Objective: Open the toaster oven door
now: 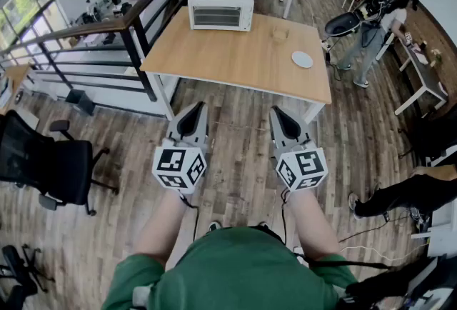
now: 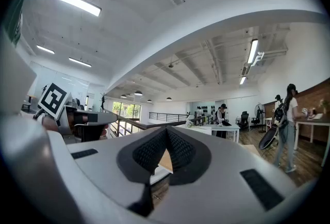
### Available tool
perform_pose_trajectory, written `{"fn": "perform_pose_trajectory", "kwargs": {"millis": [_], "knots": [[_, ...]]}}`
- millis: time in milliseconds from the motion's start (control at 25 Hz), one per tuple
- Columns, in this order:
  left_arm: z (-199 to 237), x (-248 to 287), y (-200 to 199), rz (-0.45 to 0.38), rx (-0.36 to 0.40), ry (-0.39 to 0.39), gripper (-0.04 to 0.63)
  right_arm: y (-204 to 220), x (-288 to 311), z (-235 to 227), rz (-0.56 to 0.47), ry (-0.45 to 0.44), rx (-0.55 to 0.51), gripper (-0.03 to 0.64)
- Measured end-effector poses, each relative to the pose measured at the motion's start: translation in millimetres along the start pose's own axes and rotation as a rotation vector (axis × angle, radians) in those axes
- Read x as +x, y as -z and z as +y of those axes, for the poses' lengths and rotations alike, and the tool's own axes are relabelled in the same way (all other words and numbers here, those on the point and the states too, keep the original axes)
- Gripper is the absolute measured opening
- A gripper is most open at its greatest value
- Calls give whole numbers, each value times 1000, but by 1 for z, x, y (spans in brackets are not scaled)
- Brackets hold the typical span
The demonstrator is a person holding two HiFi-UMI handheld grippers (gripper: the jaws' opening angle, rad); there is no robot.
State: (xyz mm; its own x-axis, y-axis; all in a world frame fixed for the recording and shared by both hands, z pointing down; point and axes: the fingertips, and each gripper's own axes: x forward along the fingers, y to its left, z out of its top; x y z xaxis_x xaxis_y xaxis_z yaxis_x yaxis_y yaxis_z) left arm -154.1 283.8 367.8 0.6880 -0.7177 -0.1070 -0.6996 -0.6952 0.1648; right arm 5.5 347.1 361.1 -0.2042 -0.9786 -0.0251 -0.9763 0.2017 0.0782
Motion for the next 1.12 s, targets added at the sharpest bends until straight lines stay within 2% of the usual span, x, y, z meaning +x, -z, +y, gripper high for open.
{"fn": "perform_pose_trajectory", "kwargs": {"millis": [280,520,760,1120], "knots": [[35,1,11,15,-29,-12,35,12,22,11,26,14,-5,12],[60,31,34,48,-60,-45,34,34,55,-11,26,8,46,12],[78,102,38,84,-6,-101,35,43,123,-68,-10,-39,113,12],[78,211,25,71,41,-203,35,37,205,-171,-45,-121,170,12]]}}
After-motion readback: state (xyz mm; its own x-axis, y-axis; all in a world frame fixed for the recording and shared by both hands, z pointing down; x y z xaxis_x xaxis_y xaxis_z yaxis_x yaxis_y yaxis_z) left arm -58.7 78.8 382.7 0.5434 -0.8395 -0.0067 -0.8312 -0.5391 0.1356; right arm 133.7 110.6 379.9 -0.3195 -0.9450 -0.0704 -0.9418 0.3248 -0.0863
